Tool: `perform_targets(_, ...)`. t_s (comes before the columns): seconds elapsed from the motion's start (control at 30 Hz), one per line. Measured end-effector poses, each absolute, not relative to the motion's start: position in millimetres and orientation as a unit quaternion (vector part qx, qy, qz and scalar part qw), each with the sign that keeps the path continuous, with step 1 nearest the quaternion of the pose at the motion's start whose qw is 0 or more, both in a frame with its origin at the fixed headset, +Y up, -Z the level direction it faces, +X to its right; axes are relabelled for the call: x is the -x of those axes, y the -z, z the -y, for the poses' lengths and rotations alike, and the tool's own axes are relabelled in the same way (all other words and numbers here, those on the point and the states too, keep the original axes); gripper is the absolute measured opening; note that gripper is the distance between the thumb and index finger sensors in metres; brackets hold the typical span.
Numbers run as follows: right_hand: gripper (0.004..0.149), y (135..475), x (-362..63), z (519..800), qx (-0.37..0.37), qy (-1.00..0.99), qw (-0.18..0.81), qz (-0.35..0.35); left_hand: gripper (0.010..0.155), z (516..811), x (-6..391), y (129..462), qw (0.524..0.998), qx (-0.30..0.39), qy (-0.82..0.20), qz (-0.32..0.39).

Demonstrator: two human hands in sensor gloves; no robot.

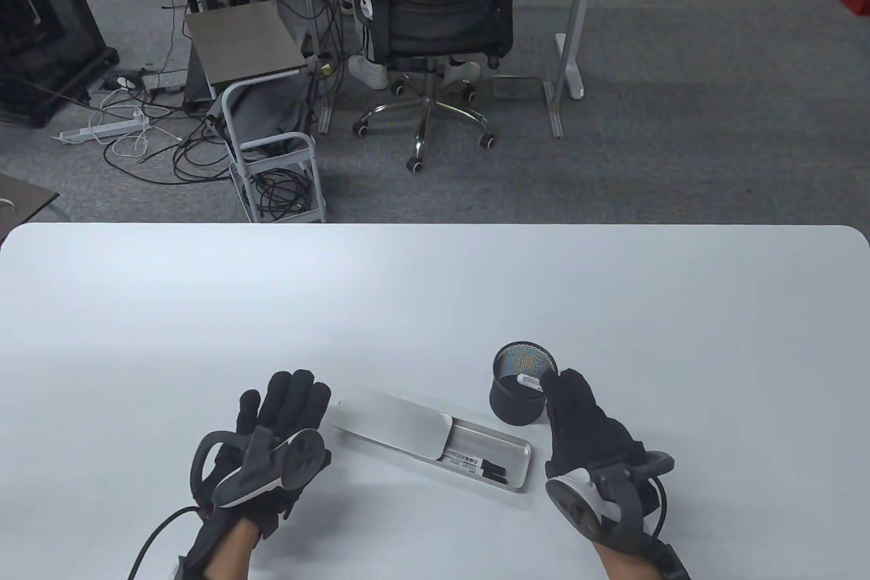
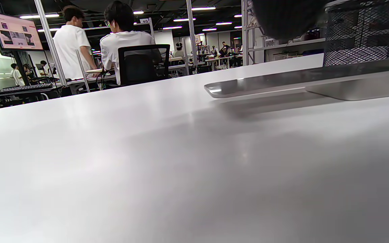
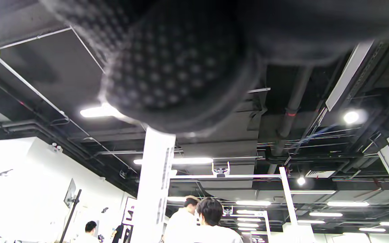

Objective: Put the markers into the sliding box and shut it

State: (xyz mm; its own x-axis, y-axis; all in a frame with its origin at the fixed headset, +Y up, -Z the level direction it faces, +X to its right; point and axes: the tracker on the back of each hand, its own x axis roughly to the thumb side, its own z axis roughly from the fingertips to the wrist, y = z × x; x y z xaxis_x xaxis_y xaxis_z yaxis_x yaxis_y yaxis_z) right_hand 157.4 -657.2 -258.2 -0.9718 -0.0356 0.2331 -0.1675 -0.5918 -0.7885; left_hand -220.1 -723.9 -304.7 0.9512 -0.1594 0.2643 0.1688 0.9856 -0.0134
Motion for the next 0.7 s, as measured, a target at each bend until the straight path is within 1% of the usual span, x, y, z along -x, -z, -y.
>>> perform_targets(0.23, 0.037, 250.0, -159.8, 654.5, -0.126, -0.883, 0.089, 0.444, 0.09, 724.3, 218.4, 304.5, 0.987, 0.019, 0.085, 0.135)
perform_targets(0.43, 0.037, 253.5, -158.5, 659.2, -0.141, -0.891, 0.128, 0.411, 0.09, 724.0, 217.8, 304.4, 0.987, 0.016, 0.086, 0.136)
perform_targets(0.7, 0.037, 259.3, -150.8, 669.8, -0.162, -0.905, 0.138, 0.367, 0.09, 723.6, 216.2, 303.4, 0.987, 0.011, 0.086, 0.138)
